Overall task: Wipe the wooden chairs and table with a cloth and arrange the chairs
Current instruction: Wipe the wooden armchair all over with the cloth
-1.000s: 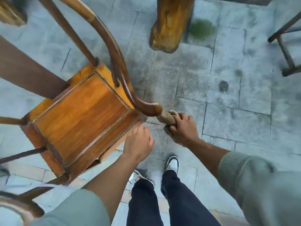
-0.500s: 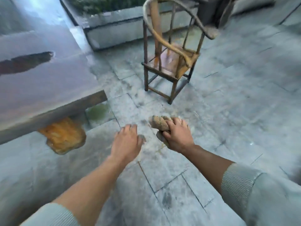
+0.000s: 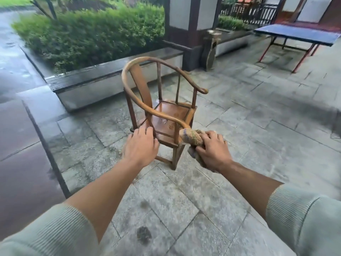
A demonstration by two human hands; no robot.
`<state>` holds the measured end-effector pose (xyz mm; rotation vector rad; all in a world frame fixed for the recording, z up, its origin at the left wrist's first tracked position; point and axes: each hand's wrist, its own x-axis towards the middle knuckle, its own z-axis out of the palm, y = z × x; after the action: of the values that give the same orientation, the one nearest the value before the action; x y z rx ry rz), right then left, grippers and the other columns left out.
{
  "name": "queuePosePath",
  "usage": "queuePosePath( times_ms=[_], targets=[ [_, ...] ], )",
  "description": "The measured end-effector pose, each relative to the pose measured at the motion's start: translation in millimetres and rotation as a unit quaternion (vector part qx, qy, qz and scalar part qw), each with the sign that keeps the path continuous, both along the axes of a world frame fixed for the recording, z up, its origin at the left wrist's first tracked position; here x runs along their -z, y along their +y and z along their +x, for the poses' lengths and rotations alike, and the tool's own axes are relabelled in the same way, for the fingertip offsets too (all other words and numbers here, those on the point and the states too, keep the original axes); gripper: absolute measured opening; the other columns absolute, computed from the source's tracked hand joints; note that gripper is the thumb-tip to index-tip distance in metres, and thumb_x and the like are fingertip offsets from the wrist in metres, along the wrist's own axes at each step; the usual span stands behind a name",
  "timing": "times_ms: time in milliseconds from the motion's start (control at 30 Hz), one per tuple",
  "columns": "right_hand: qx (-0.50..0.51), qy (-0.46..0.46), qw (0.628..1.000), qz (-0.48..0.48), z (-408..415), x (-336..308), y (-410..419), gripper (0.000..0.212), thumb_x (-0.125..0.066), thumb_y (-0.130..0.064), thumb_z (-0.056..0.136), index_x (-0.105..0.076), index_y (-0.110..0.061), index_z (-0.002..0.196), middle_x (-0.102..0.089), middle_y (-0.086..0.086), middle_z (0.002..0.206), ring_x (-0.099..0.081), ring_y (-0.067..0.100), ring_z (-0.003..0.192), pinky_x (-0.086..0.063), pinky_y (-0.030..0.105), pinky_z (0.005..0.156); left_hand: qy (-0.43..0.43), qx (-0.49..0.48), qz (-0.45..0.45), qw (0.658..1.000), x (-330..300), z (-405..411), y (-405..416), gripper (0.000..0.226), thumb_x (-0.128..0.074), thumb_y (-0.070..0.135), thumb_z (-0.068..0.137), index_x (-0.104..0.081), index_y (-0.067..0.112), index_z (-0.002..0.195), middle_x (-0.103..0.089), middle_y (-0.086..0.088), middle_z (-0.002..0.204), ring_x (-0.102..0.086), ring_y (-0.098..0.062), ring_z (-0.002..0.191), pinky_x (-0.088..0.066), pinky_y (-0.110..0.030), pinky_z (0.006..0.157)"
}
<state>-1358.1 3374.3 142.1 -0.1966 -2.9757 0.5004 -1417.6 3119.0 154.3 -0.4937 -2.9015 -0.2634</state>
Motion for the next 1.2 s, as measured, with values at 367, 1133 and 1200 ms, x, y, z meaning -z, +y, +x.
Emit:
queuePosePath(
  times_ms=[367,1133,1200],
  targets=[
    [0.037,-0.021,0.993,-0.113,-265.6,107.3,116.7,0.054,-0.054,-0.04,0.1,-0.046,-0.024,0.152,-0.05,0.008,0.142,-0.042,0.034,0.123,-0.035,0.045,0.109,-0.029,0.008,-0.098,0.995,62.9,-271.0,109.4,0.036,-0.047,0.035,0.092,-0.055,0.011,0.118,-0.058,-0.012,0.12,-0.053,-0.035,0.113,-0.043,-0.048,0.095],
    [-0.398,-0.035,0.912,-0.087,-575.0,230.5,24.7,0.08,-0.069,-0.043,0.091,-0.034,-0.026,0.161,-0.049,0.01,0.147,-0.051,0.034,0.123,-0.046,0.046,0.106,0.14,-0.014,0.017,0.99,191.1,-543.3,73.7,0.019,-0.053,0.014,0.091,-0.063,0.003,0.104,-0.057,-0.022,0.116,-0.049,-0.039,0.114,-0.031,-0.056,0.112],
    [-0.362,-0.031,0.926,-0.104,-580.9,218.8,-12.8,0.089,-0.074,-0.04,0.087,-0.03,-0.023,0.162,-0.05,0.01,0.143,-0.052,0.033,0.12,-0.05,0.046,0.1,0.134,-0.069,0.058,0.987,180.1,-556.8,49.0,0.018,-0.051,0.015,0.093,-0.06,0.004,0.104,-0.055,-0.022,0.117,-0.047,-0.038,0.112,-0.035,-0.055,0.107]
  ],
)
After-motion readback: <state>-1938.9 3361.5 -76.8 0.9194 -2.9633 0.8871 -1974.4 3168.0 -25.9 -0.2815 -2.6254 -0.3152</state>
